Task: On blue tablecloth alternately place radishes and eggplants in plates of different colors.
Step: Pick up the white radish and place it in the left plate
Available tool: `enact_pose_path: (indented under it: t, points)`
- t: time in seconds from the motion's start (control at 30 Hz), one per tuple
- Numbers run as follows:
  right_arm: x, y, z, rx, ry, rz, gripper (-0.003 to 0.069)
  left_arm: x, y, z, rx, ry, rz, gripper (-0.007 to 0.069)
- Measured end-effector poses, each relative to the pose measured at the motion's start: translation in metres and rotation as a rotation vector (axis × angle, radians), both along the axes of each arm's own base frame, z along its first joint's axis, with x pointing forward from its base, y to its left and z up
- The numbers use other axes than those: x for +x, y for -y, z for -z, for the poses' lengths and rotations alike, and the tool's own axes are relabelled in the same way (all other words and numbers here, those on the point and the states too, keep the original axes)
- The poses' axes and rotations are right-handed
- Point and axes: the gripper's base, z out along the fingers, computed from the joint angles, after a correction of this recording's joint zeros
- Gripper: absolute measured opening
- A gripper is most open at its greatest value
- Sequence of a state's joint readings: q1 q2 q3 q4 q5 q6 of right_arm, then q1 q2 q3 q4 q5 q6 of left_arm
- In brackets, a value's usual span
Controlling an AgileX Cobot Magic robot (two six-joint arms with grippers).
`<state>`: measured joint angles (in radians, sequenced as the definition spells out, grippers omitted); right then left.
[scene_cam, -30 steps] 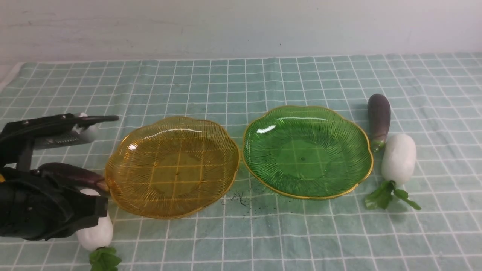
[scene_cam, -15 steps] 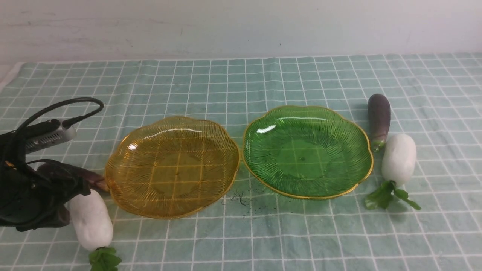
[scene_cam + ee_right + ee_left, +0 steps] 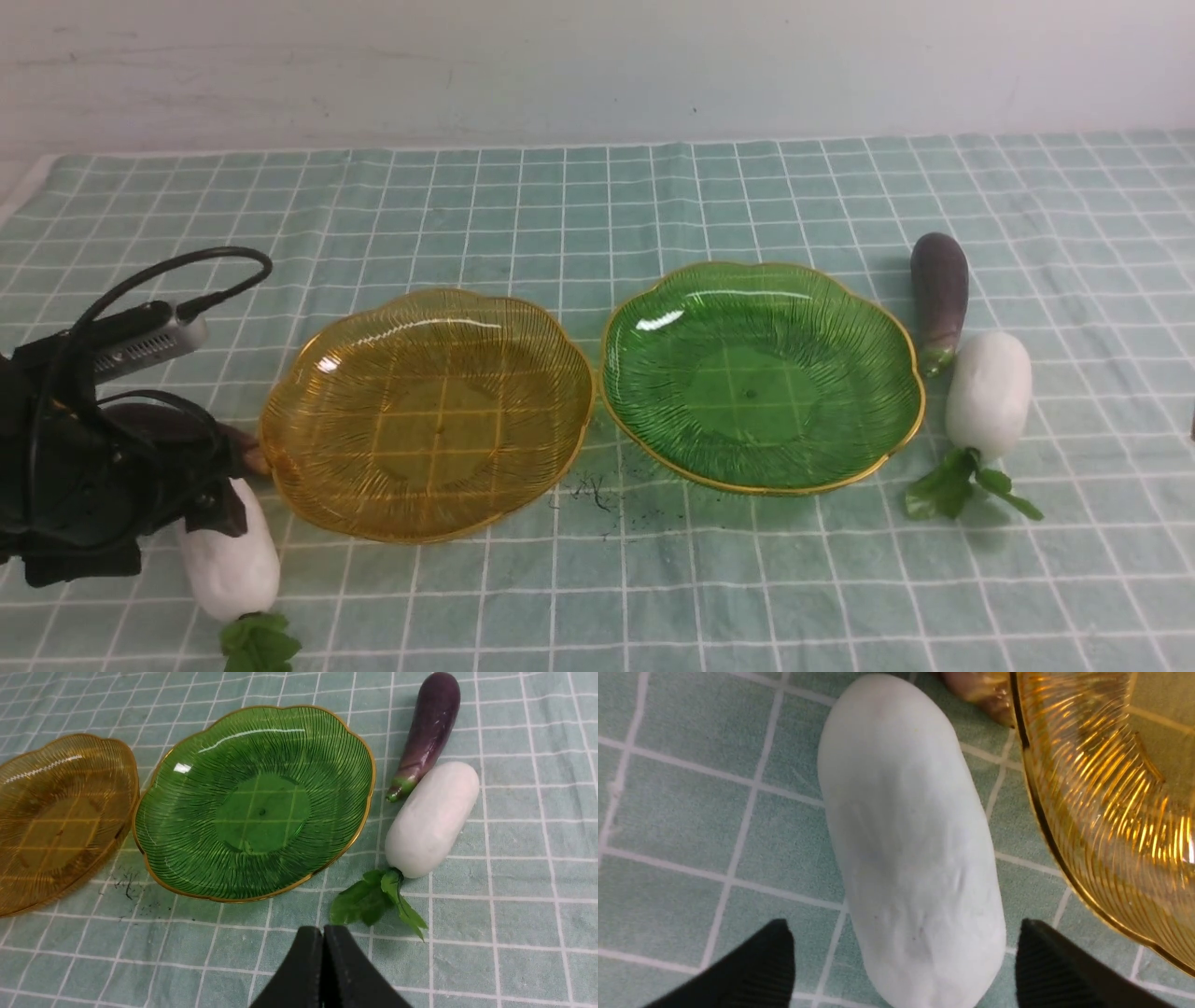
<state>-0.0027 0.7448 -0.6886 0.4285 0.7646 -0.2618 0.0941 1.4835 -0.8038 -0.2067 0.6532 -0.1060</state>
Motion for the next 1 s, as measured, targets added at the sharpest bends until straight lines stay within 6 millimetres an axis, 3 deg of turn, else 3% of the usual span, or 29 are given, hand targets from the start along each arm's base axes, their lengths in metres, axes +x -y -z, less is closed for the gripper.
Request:
enact_pose_path:
  t: [0.1, 0.3, 0.43, 0.47, 0.53, 0.7, 0.83, 1.0]
  points:
    - [0.000, 0.000, 0.000, -0.001, 0.005, 0.002, -0.0012, 0.007, 0.001, 0.015, -0.028, -0.027, -0.011, 0.0679]
    - [0.004, 0.001, -0.001, -0.004, 0.022, 0.015, -0.0012, 0.016, 0.001, 0.037, -0.033, -0.077, 0.013, 0.0674]
    - [0.023, 0.002, -0.003, -0.008, -0.095, 0.026, -0.0012, 0.016, 0.001, 0.044, -0.027, -0.104, 0.036, 0.0449]
    - [0.030, 0.003, -0.002, -0.016, -0.150, 0.032, -0.0012, 0.015, 0.001, 0.042, -0.030, -0.114, 0.041, 0.0459]
    - [0.048, 0.008, -0.002, -0.049, -0.253, 0.070, -0.0011, 0.010, 0.002, 0.036, -0.029, -0.131, 0.064, 0.0465]
    - [0.095, 0.030, 0.002, -0.063, -0.411, 0.210, -0.0010, -0.001, 0.005, -0.009, -0.028, 0.006, 0.090, 0.0465]
    - [0.131, 0.035, 0.018, -0.049, -0.501, 0.229, 0.0000, 0.008, 0.016, -0.048, -0.040, 0.175, 0.192, 0.0465]
    - [0.169, 0.037, 0.041, -0.036, -0.558, 0.208, 0.0055, 0.032, 0.038, -0.076, -0.064, 0.301, 0.322, 0.0465]
